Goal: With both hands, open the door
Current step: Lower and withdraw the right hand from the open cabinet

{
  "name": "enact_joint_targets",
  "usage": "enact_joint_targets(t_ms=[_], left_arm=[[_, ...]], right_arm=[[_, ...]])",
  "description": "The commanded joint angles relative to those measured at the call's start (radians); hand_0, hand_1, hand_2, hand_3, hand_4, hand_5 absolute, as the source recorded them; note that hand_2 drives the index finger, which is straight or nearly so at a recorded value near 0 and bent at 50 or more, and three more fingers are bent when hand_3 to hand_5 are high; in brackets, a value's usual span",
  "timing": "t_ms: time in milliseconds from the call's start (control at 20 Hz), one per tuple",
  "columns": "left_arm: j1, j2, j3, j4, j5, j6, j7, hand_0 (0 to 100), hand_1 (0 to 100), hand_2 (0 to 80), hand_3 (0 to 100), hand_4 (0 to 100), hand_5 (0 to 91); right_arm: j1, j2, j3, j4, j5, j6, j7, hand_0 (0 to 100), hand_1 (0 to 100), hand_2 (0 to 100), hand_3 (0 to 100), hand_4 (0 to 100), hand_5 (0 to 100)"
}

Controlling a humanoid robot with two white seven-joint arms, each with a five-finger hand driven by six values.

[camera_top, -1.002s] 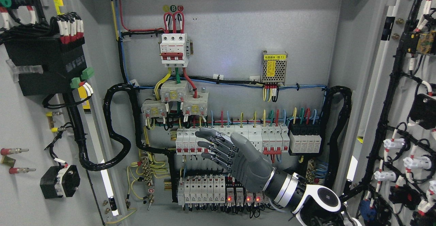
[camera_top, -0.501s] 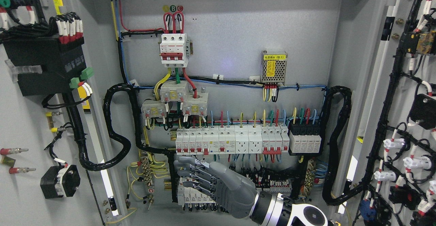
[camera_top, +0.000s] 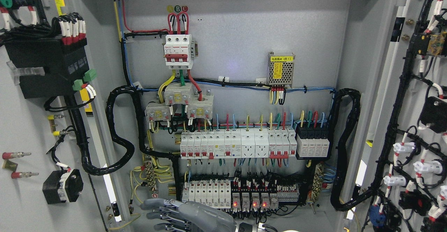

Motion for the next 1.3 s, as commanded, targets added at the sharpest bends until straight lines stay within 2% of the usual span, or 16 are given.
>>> enact_joint_targets(t_ms=[0,200,301,702,1052,1253], left_arm=[[0.000,0.002,0.002,0.000,-0.001,-0.005,0.000,33,18,0.0,0,0,0.0],[0.000,0.002,0.002,0.000,0.000,-0.003,0.000,33,18,0.0,0,0,0.0],[0.000,0.002,0.000,0.001,0.000,-0.003,0.000,33,18,0.0,0,0,0.0],[0.000,0.002,0.000,0.000,0.000,-0.003,0.000,33,18,0.0,0,0,0.0],[0.000,-0.001,0.000,0.000,0.000,-0.003,0.000,33,18,0.0,0,0,0.0],[0.000,0.002,0.000,0.000,0.000,-0.003,0.000,33,18,0.0,0,0,0.0]], right_arm=[[0.006,0.083,0.120,-0.008,0.020,0.002,-0.004,21,11,0,0,0,0],[0.006,0.141,0.143,0.021,0.070,0.002,-0.004,21,11,0,0,0,0],[0.006,0.155,0.158,0.029,0.080,0.002,-0.004,21,11,0,0,0,0],[0.006,0.160,0.181,0.030,0.071,-0.003,-0.005,21,11,0,0,0,0],[-0.007,0.160,0.241,0.030,0.070,-0.009,-0.016,21,11,0,0,0,0],[-0.007,0.161,0.244,0.033,0.069,-0.012,-0.070,21,11,0,0,0,0]])
